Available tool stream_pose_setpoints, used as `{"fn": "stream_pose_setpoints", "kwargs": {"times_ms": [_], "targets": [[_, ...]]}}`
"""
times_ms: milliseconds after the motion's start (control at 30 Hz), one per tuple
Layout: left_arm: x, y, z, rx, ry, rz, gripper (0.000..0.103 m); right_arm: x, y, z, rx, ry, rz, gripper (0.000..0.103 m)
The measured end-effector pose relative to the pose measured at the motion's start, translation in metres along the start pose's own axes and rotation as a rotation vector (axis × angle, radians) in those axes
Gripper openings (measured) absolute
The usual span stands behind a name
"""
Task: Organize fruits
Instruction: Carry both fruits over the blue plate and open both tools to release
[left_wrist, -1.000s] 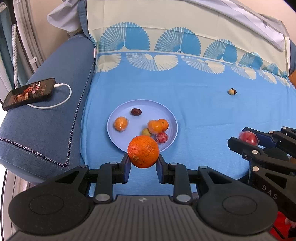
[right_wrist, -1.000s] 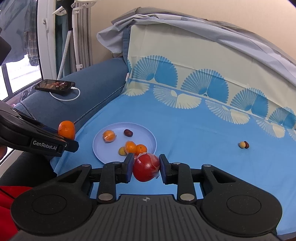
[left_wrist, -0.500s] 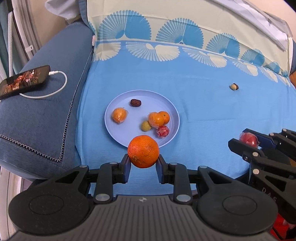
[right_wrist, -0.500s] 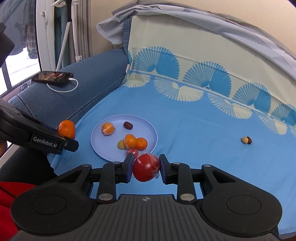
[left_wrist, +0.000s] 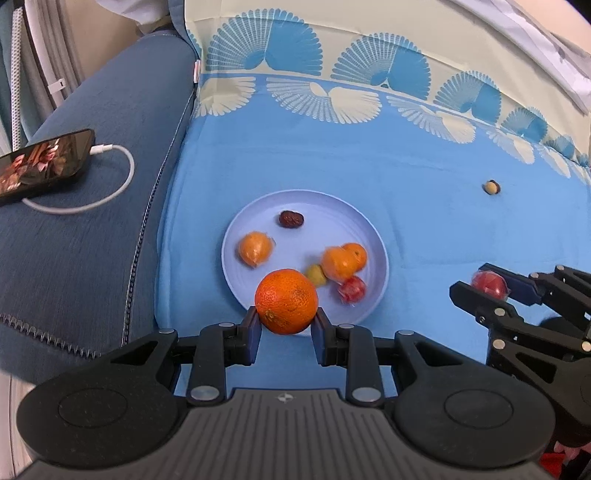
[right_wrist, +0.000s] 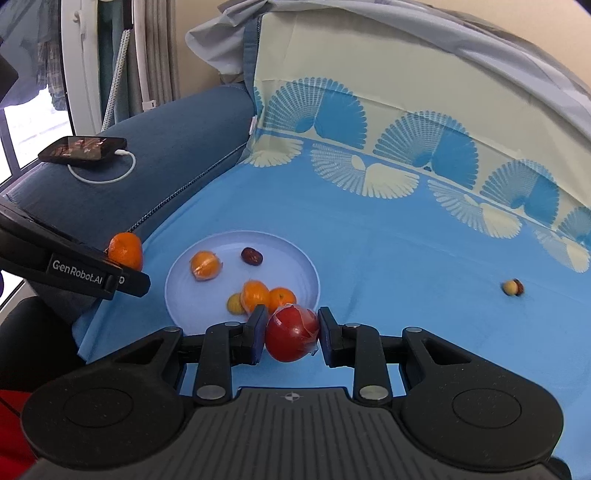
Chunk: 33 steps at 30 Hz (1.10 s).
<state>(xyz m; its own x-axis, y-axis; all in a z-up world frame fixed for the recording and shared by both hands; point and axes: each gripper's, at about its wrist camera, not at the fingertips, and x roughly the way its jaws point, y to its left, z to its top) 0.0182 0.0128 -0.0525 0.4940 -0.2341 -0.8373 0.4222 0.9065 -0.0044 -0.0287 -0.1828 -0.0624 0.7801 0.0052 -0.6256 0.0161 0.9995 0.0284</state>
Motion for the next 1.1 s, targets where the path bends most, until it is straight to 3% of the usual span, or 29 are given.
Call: {"fn": "stream_pose_setpoints", "kwargs": {"times_ms": [567, 767, 800, 833, 900, 967, 1100], "targets": [[0.099, 0.014, 0.047, 0.026, 0.067, -0.004, 0.032, 0.128, -0.016, 0.03, -0.03, 0.098, 0.068, 0.031], [0.114, 0.017, 0.055, 0.026, 0.067, -0.004, 0.033, 0.154, -0.016, 0.034, -0.014, 0.103, 0.097, 0.031], [0.113, 0.017, 0.056, 0.032, 0.05, 0.002, 0.04, 0.156, -0.017, 0.035, 0.001, 0.1, 0.107, 0.031], [0.11, 0.017, 0.057, 0.042, 0.024, 0.007, 0.062, 0.157, -0.019, 0.037, 0.02, 0.091, 0.111, 0.038], [0.101, 0.018, 0.057, 0.04, -0.039, 0.061, 0.098, 0.157, -0.022, 0.041, 0.055, 0.081, 0.102, 0.048], [0.087, 0.021, 0.054, 0.041, -0.114, 0.073, 0.103, 0.153, -0.03, 0.043, 0.102, 0.084, 0.104, 0.07], [0.074, 0.022, 0.046, 0.063, -0.088, 0.071, 0.103, 0.133, -0.037, 0.037, 0.14, 0.116, 0.068, 0.082]]}}
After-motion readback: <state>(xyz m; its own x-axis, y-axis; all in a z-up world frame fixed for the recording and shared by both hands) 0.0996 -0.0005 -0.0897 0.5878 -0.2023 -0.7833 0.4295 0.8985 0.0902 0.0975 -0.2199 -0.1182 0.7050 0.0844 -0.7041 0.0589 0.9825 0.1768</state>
